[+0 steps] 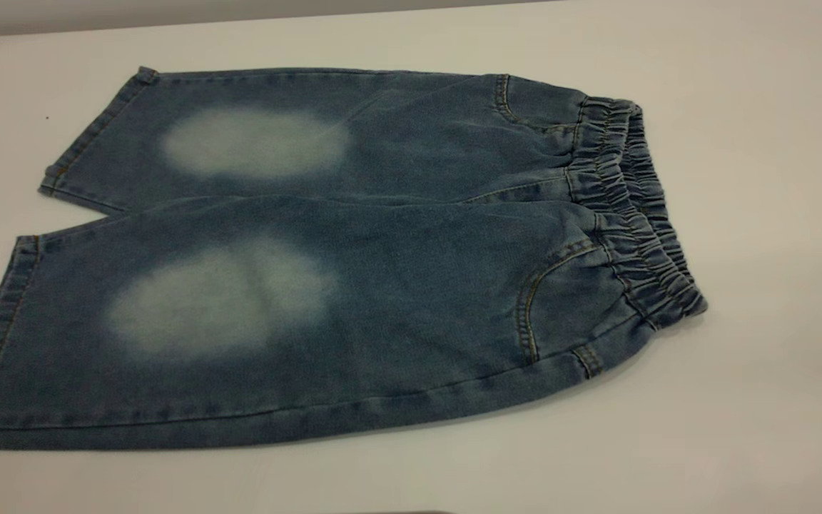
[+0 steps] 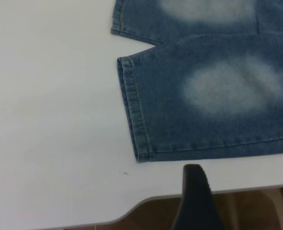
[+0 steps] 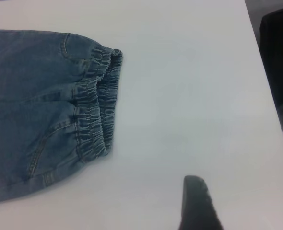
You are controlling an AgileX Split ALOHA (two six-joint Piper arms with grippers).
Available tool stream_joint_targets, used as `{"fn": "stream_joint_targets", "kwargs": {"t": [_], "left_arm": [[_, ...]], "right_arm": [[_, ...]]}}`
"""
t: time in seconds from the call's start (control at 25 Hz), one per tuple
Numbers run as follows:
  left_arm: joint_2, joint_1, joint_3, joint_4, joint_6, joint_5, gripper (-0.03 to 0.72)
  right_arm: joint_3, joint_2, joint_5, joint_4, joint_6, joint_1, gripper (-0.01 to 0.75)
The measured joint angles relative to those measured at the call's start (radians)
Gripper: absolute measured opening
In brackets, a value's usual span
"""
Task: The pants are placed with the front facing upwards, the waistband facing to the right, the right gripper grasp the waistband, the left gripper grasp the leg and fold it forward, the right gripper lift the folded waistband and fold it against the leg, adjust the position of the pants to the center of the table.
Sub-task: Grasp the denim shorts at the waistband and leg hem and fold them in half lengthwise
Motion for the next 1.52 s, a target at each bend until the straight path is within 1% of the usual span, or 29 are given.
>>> {"fn": "stream_joint_targets", "kwargs": {"t": [0.76,0.88,1.04,1.12,1.28,1.4,1.52], "left_arm": [[0.000,0.000,0.000,-0.001,-0.013,0.000,0.440],[0.015,0.000,-0.026,-0.001,-0.019,-0.018,0.435],[0.159,0.000,-0.111,-0.003,0.023,-0.052,0.417],[0.268,0.000,-0.153,-0.003,0.066,-0.062,0.415],[0.488,0.000,-0.209,-0.003,0.162,-0.092,0.414],[0.645,0.000,-0.217,-0.005,0.210,-0.151,0.440],[0.807,0.000,-0.218,-0.050,0.250,-0.216,0.491]], "right_arm": [[0.000,0.000,0.000,0.001,0.000,0.000,0.368],[-0.015,0.042,-0.015,0.029,0.000,0.000,0.370],[-0.048,0.203,-0.072,0.116,-0.002,0.000,0.396],[-0.050,0.295,-0.125,0.165,-0.018,0.000,0.421],[-0.050,0.482,-0.232,0.277,-0.114,0.000,0.479],[-0.050,0.629,-0.256,0.364,-0.199,0.000,0.519],[-0.050,0.775,-0.297,0.467,-0.269,0.000,0.531]]}}
